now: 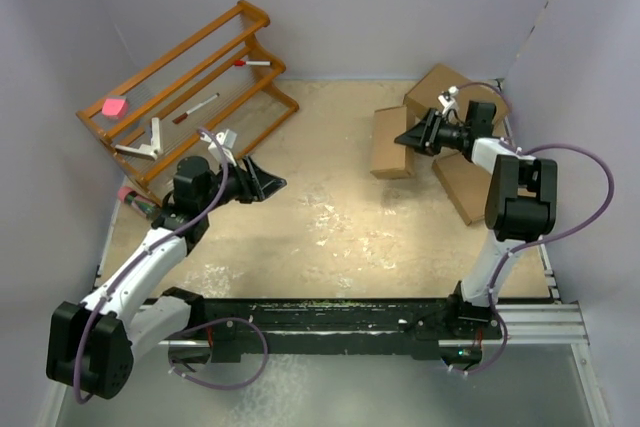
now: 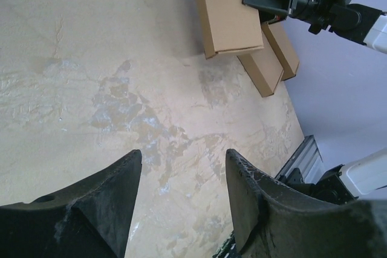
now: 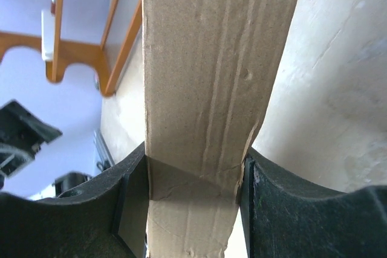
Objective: Fold the paper box
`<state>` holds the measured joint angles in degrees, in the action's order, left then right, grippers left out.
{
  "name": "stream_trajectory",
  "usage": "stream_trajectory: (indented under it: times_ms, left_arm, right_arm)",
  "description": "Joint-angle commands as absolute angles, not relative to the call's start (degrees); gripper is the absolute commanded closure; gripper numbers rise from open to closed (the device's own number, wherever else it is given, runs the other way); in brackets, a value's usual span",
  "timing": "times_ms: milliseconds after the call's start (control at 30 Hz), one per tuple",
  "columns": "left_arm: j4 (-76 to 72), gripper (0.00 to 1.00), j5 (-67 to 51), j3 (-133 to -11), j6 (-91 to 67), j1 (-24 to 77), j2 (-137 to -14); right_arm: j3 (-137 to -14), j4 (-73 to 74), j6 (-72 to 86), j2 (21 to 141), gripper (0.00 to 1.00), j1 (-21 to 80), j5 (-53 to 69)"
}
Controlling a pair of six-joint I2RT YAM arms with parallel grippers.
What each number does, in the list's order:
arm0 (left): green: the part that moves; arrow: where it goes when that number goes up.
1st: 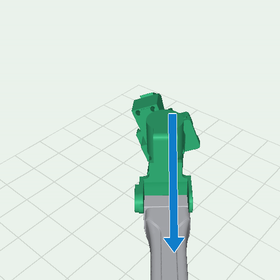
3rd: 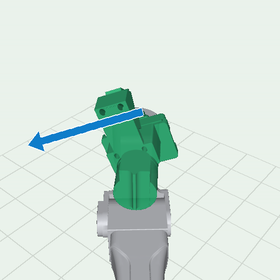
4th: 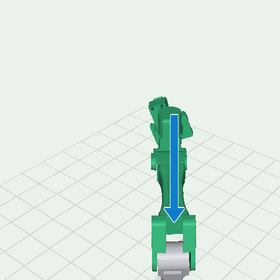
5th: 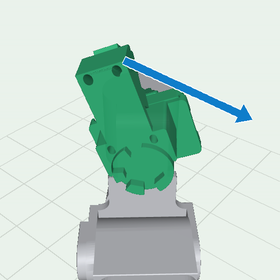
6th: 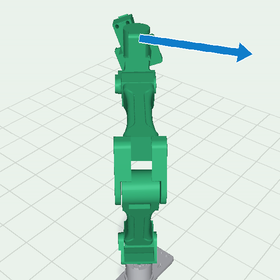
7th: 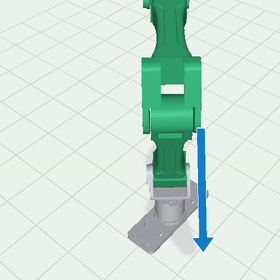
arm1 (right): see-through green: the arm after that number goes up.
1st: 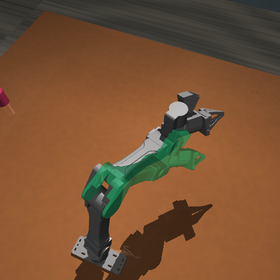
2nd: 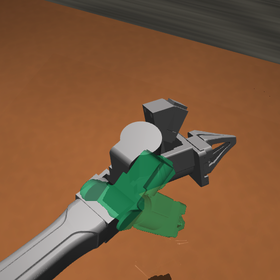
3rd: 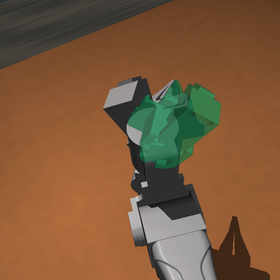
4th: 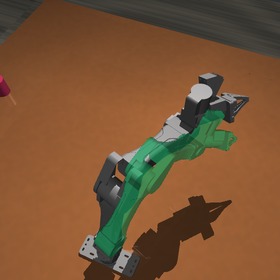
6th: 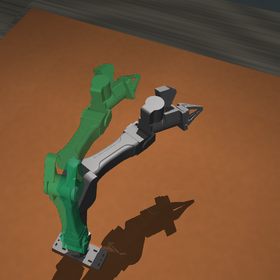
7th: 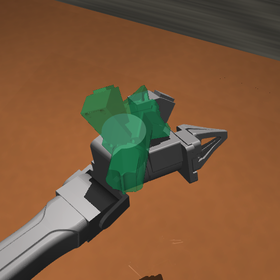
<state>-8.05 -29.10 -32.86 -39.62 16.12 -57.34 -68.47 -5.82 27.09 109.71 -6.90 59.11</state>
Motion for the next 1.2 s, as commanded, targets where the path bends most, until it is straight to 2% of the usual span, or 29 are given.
stream_trajectory:
  times_ms: [0,300,533,733,967,1167]
  left_arm:
    - [-9.25,0.39,-28.54,-32.87,-41.14,15.64,-55.35]
    - [-6.27,0.39,-26.07,-33.52,-41.25,15.59,-53.28]
    - [-3.69,0.39,-24.98,-35.85,-40.33,15.63,-53.92]
    - [-2.70,0.39,-24.39,-36.48,-39.90,15.62,-54.60]
    - [-3.00,0.39,-24.10,-36.47,-40.15,15.63,-54.95]
    - [-2.75,0.38,-23.92,-36.50,-40.21,15.64,-54.75]
  right_arm:
    - [-73.30,-19.58,38.51,107.15,0.74,-7.63,54.70]
    - [-77.27,-42.97,59.27,112.37,0.75,-9.11,36.51]
    - [-80.34,-49.31,66.77,116.02,0.76,-9.14,21.95]
    - [-84.47,-46.99,69.61,119.58,0.76,-9.89,18.69]
    - [-88.05,-37.76,68.73,121.74,0.74,-10.85,12.10]
    - [-89.38,-32.72,68.55,123.09,0.69,-10.99,7.38]
